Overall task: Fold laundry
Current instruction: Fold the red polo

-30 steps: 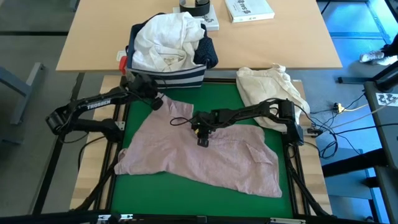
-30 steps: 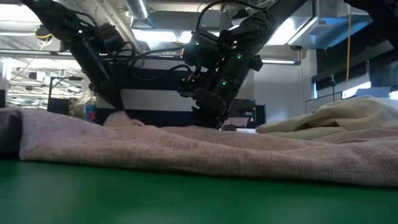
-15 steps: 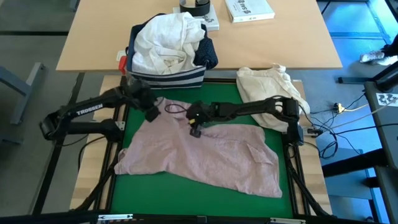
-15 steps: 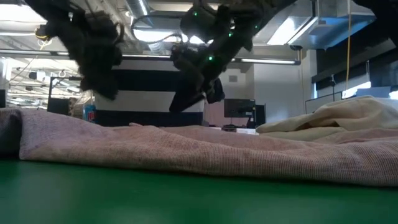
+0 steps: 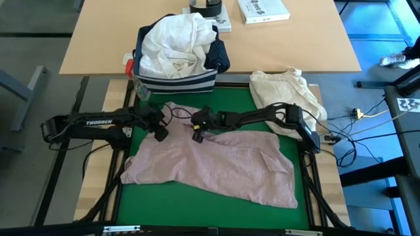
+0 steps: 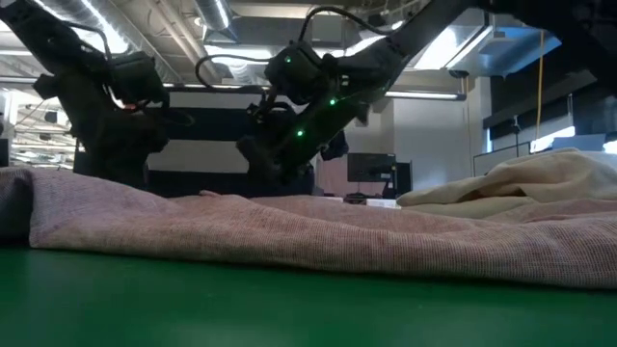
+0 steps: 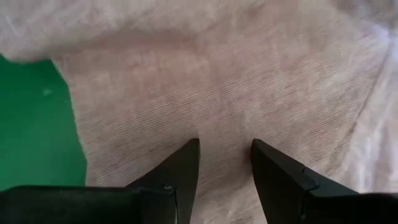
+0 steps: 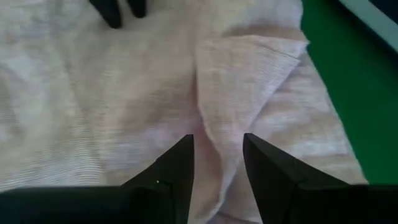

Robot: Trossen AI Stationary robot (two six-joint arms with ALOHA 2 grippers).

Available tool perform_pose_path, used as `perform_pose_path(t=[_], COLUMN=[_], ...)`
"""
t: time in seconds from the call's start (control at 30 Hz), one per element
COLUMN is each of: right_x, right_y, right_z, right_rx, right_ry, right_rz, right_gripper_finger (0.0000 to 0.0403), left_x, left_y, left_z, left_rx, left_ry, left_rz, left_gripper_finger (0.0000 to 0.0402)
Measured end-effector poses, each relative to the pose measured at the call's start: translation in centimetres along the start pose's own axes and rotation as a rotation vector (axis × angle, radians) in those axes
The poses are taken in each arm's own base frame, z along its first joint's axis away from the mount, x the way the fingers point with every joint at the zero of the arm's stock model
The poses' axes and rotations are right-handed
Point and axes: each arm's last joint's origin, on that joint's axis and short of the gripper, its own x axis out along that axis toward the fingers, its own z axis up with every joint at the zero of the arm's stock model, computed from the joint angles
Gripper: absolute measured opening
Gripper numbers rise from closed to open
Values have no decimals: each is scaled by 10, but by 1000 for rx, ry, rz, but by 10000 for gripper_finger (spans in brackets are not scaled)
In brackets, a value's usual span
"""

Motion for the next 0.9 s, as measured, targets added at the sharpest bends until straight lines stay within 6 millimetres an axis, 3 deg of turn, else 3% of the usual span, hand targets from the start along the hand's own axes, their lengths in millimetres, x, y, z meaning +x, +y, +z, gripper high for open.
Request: perform_pose_path(t=[0.2,0.43,0.63,0.73,0.9], right_x=[2,0,-22,-22,-18], right_y=[-5,-10,-15,-16,-18], right_z=[-2,-4,-1,-4,-6], right_rx=[-5,14,158,192,230], right_ry=[8,47,149,168,146], right_rz=[-41,-84,-208,-224,-273], right_gripper_finger=[127,13,13,4,24], left_x=[1,1,1,1,1], left_y=[-1,0,0,0,0], left_z=[-1,-1,-1,-1,-1], left_rx=[12,12,11,11,20], left_ry=[-8,-17,-11,-12,-11], left_rz=[21,41,45,47,48], left_gripper_finger=[140,140,140,140,140])
